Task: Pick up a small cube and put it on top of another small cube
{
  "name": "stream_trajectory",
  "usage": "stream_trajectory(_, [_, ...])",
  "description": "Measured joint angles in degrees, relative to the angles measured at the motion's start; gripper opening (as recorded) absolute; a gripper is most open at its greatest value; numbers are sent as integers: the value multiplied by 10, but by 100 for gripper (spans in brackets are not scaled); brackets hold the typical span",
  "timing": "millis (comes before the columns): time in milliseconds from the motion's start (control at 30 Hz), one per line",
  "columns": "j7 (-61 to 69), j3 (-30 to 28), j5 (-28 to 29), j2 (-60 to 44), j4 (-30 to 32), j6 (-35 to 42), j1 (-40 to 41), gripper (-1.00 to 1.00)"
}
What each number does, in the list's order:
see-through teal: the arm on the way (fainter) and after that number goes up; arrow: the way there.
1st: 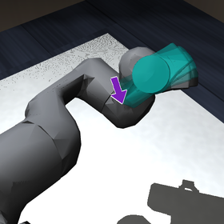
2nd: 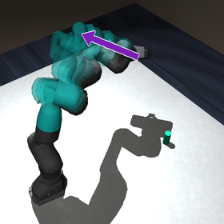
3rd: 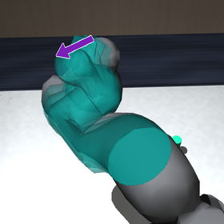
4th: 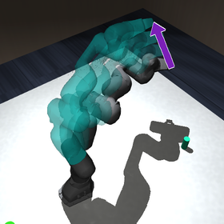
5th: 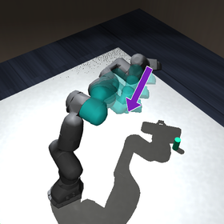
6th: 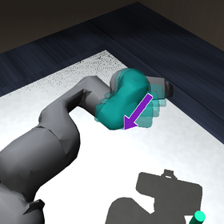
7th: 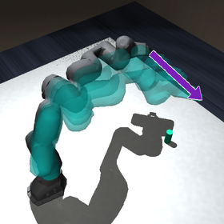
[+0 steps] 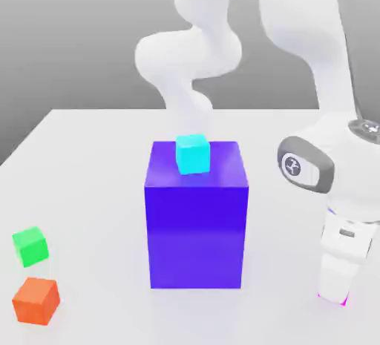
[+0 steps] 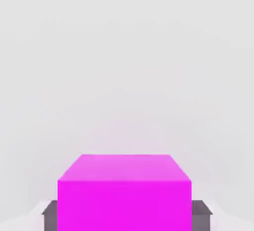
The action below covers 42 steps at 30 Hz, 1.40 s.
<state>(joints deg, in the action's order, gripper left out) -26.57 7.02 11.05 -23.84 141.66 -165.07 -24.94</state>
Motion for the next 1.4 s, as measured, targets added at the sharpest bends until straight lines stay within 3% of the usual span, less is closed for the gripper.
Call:
stream_trajectory(267, [20,22,-48,99,22,76,31,-100])
stream_trajectory(833, [-332,-238,-110,179,64,111,208,-100])
stream_trajectory(1133, [-562,-355,-118,219,84,131,386,-100])
stream_trajectory(1200, [-602,-367,-135,213,86,124,420,-100])
stream_trajectory(1333, [-555,-326,-230,139,81,66,444,-100])
stream_trajectory(1367, [-538,-310,-255,119,80,49,456,100])
stream_trajectory(1400, [-538,-310,-255,119,80,49,456,100])
